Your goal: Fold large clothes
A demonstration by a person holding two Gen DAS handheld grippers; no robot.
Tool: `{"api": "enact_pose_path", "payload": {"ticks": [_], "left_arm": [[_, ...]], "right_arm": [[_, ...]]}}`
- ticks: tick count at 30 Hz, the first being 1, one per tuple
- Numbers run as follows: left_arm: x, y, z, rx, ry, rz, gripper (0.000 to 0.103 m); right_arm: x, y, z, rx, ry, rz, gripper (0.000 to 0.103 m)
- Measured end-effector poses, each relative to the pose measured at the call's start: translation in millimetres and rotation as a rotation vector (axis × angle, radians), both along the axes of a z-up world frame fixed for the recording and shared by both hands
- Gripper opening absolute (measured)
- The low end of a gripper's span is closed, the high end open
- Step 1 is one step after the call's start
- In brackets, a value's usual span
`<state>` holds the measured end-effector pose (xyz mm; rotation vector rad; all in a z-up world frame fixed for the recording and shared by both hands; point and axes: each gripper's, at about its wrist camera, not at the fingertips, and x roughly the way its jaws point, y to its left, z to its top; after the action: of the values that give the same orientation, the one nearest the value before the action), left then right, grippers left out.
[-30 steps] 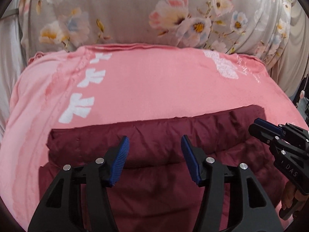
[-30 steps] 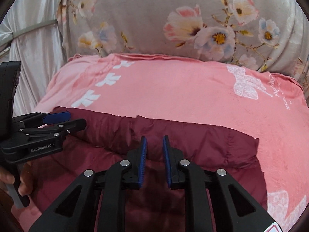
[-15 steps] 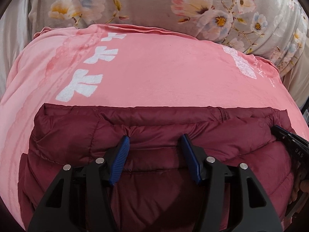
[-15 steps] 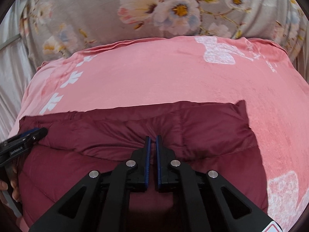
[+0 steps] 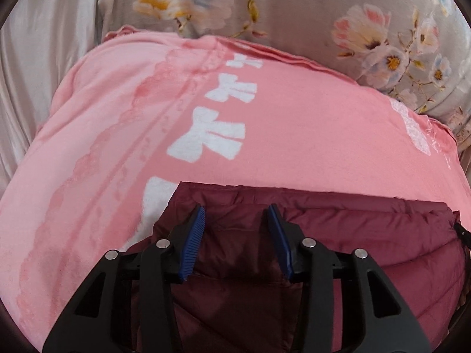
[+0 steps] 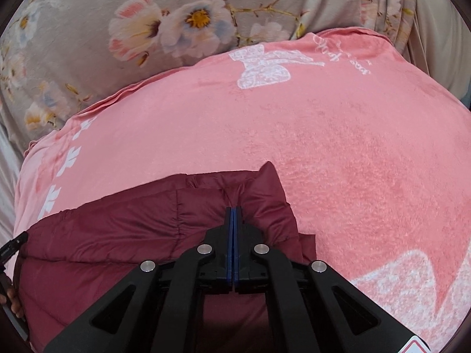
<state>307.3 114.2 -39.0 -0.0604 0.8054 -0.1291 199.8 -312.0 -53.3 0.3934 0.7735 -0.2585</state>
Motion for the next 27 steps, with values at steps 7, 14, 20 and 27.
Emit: {"api": "enact_pose_path", "payload": {"ticks": [7, 14, 20, 27], "left_arm": [[7.9, -8.9, -18.9, 0.032, 0.02, -0.005, 0.044], [8.6, -10.2, -24.1, 0.032, 0.023, -0.005, 0.044], [9.2, -11.3, -25.8, 0.039, 0.022, -0.005, 0.044], [8.9, -11.9, -25.9, 0.041, 0.022, -0.004, 0.044]], "right_arm": [[5.4, 1.1, -8.4, -0.001, 0.036, -0.001, 0.0], [6.7, 3.5, -9.9, -0.02, 0.043, -0.007, 0.0], [6.9, 3.4, -10.1, -0.019, 0.044, -0.006, 0.0], [7.2, 2.9, -11.5, -0.017, 0.044, -0.007, 0.0]]}}
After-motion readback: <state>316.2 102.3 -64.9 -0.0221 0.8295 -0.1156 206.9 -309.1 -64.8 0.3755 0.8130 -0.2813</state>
